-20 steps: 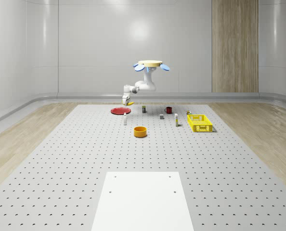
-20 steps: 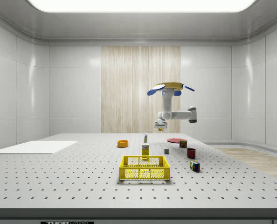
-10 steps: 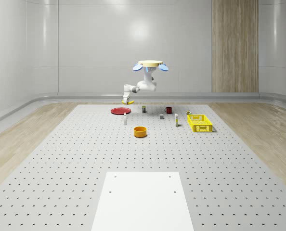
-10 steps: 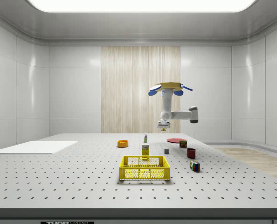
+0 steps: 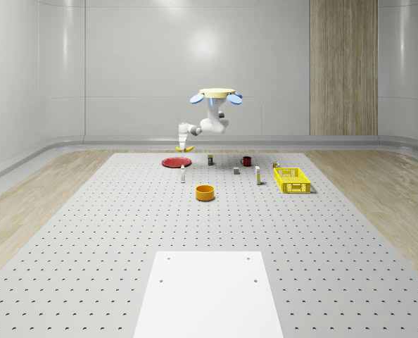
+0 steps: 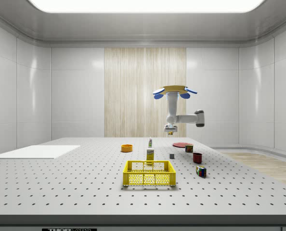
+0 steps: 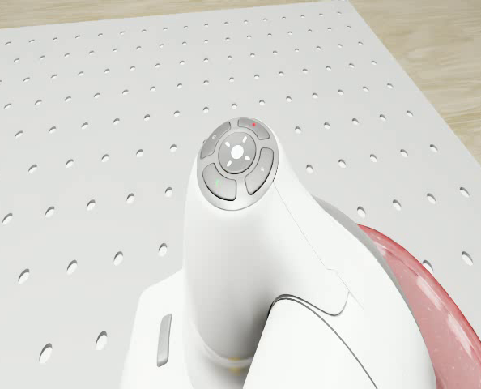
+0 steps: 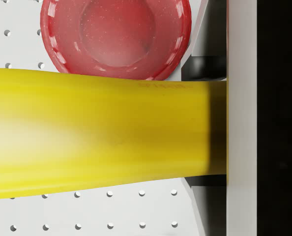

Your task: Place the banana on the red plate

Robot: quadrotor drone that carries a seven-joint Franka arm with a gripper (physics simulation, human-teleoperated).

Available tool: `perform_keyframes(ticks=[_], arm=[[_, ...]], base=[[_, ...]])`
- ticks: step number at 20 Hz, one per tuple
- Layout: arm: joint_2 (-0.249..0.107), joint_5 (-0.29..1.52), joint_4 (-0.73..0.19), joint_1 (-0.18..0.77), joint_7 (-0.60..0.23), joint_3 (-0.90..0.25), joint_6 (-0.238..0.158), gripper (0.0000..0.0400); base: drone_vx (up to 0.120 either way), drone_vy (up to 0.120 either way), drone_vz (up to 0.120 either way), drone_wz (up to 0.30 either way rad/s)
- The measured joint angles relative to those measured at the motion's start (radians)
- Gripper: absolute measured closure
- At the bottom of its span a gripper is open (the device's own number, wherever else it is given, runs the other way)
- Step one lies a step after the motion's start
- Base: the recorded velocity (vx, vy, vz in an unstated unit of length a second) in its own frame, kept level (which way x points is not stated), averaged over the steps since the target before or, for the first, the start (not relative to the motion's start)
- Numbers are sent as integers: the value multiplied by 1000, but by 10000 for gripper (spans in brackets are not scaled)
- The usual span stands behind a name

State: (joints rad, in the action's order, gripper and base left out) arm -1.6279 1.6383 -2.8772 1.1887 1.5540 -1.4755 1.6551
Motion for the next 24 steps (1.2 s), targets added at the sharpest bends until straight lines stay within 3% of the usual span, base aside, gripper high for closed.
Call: perform_keyframes(ticks=[6,11,15,24], arm=[[1,-1,0,1,39,0,-1,200],[2,-1,0,1,50,0,-2,200],[2,-1,0,1,54,0,-2,200],[3,0,0,1,58,0,-3,200]], base=[[33,107,0,0],[0,-112,0,0],[110,-120,0,0],[22,-120,-116,0]])
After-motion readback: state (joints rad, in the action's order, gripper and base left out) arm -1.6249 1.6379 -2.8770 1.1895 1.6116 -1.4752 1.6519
